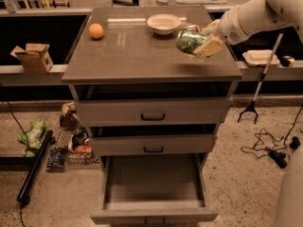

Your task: Pick green can from bottom drawer and place on counter

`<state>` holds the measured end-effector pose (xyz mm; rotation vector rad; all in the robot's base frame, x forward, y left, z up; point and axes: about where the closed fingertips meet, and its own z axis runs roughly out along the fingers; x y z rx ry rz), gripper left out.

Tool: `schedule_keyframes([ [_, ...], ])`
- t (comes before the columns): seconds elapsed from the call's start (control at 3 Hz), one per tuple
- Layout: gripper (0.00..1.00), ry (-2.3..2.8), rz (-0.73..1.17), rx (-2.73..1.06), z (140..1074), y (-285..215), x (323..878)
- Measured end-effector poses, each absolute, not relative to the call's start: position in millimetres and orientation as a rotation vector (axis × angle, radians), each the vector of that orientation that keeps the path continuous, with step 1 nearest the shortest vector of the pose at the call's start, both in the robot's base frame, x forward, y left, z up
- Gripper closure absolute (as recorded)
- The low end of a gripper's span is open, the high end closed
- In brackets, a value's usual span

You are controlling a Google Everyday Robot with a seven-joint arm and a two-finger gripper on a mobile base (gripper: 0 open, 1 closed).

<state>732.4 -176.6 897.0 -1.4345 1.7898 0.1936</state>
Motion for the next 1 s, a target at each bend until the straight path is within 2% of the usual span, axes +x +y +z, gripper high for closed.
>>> schedule_keyframes([
  [0.67, 1.0, 1.916, 0.238, -1.366, 873, -156, 750],
  [1.0, 0.82, 1.957, 0.252, -1.37, 864, -148, 758],
])
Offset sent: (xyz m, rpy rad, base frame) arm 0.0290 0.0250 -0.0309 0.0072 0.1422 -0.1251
